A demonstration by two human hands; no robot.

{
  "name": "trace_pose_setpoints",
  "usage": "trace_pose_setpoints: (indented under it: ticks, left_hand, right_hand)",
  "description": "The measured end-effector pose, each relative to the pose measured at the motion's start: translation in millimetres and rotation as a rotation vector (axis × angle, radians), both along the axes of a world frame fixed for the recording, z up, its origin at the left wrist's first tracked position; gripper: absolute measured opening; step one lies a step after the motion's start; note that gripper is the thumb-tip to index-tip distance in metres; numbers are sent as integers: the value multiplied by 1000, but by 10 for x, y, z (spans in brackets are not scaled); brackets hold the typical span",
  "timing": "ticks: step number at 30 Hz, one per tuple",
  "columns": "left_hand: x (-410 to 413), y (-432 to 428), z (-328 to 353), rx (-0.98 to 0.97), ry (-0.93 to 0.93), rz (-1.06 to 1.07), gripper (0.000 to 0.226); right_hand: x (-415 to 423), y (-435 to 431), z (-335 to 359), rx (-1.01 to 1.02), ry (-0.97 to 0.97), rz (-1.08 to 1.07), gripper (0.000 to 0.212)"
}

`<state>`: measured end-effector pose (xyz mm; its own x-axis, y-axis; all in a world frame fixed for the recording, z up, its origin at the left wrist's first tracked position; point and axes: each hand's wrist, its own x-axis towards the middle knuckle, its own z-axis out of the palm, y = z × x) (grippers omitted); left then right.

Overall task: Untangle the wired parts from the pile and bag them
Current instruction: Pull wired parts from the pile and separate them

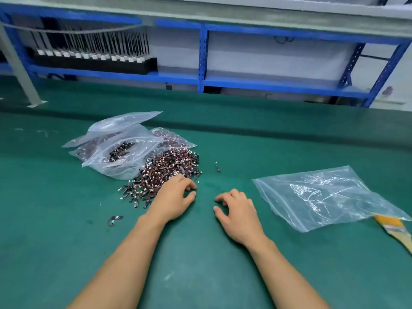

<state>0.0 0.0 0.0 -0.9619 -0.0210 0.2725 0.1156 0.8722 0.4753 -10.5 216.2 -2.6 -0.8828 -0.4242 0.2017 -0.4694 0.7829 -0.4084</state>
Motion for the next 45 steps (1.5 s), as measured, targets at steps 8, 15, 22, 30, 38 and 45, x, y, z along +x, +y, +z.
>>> trace_pose_setpoints:
  ticks: [8, 15, 22, 30, 38, 45]
  left_hand:
    - [-2, 70, 5, -80, 46, 161, 39]
    - [-10, 167, 31, -234, 104, 185, 22]
    - [60, 278, 74, -277, 130, 21, 19]
    - [174, 360, 127, -70, 81, -291, 12]
    - [198, 276, 144, 104, 80, -236, 14]
    - [140, 208, 86, 162, 109, -98, 22]
  right_hand:
    - [-32, 4, -17, -74, 14, 11, 24]
    - [-27, 12, -1, -124, 6, 11, 22]
    - [-78, 38, 50, -332, -145, -19, 18]
    - [-244, 189, 100, -186, -164, 57, 46]
    - [-265, 227, 55, -127, -109, 140, 36]
    - [-246, 297, 87, -188, -125, 144, 27]
